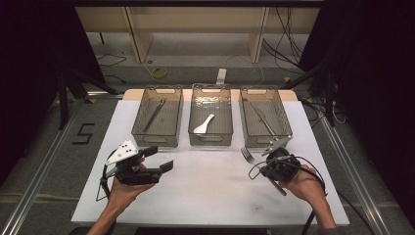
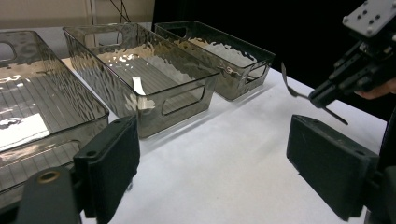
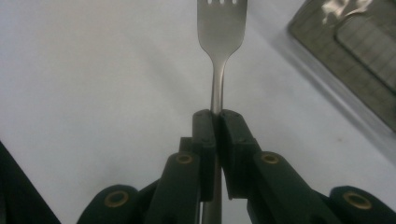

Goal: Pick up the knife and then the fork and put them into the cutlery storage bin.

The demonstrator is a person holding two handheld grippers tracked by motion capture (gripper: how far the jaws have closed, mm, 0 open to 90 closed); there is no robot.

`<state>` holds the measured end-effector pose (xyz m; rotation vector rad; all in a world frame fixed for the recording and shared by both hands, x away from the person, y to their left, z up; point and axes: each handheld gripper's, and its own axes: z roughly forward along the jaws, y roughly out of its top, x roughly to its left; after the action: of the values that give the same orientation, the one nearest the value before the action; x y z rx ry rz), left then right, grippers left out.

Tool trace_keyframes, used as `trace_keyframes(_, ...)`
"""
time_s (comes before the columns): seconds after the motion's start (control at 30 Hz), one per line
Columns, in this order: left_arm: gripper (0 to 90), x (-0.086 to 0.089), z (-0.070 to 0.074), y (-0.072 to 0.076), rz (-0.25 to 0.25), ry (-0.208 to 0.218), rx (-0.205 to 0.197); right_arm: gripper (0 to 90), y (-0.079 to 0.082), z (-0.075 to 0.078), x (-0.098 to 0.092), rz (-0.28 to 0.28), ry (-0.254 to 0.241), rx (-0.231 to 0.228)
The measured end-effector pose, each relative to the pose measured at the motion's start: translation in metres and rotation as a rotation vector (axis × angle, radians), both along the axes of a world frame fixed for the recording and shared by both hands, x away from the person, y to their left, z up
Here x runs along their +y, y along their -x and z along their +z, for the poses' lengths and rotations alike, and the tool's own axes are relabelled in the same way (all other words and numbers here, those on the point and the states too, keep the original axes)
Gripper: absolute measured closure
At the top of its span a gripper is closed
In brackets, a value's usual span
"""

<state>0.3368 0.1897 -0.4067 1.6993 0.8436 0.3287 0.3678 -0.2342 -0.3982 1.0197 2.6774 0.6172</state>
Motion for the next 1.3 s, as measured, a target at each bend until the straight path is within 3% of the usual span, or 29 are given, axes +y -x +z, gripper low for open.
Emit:
trace_keyframes(0.47, 16.8, 0.0, 0.0, 0.0, 0.001, 0.01, -0.002, 85.4, -0.044, 0.043, -0.009, -0.082, -0.072, -0.112)
trace_keyframes(1.0, 16.7, 0.0, 0.0, 0.0, 0.0, 0.015, -0.002, 85.4, -0.091, 0.079, -0.006, -0.143, -0.061, -0.161)
trace_keyframes(1.3, 16.7, 0.0, 0.0, 0.0, 0.0, 0.015, 0.0, 85.4, -0.112, 0.084, -0.005, -0.18, -0.062, -0.174)
